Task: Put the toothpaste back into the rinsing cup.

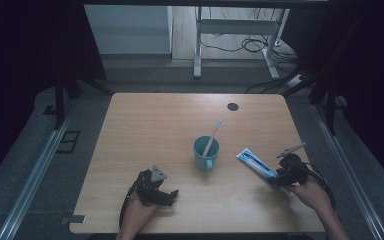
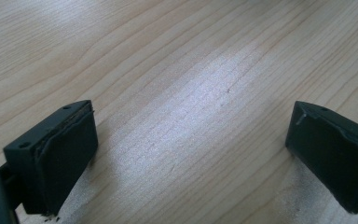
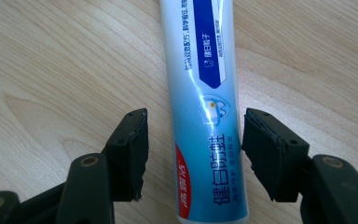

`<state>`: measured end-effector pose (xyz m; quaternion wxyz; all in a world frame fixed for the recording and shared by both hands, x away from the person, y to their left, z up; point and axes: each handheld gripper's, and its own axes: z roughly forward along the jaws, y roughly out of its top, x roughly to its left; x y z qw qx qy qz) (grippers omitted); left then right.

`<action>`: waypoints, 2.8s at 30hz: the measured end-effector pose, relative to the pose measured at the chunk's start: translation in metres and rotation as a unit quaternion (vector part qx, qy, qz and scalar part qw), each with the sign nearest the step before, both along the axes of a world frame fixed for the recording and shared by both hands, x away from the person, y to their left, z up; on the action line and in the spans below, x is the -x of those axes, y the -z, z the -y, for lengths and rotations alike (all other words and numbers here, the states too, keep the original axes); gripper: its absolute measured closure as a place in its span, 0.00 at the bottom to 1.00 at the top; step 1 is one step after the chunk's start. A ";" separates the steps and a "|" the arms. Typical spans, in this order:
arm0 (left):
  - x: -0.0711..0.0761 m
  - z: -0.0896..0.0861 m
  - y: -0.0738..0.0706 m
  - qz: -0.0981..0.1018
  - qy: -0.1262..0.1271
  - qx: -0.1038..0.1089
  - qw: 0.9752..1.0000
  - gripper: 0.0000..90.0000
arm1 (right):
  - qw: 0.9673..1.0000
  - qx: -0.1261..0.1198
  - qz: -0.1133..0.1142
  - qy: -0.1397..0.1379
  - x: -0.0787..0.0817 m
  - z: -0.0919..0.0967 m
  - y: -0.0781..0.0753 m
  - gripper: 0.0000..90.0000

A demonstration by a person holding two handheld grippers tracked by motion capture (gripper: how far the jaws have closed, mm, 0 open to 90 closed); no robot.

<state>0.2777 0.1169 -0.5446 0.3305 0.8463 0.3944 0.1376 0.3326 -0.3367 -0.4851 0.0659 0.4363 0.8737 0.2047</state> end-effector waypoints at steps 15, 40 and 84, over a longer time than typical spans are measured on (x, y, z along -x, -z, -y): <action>0.000 0.000 0.000 0.000 0.000 0.000 1.000 0.03 | 0.999 0.026 -0.029 -0.014 -0.018 -0.014 -0.001 0.46; 0.000 0.000 0.000 0.000 0.000 0.000 1.000 0.03 | 0.992 0.089 -0.082 -0.032 -0.045 -0.036 0.008 0.48; 0.000 0.000 0.000 0.000 0.001 -0.001 1.000 0.03 | 0.985 0.126 -0.108 -0.035 -0.060 -0.057 -0.009 0.79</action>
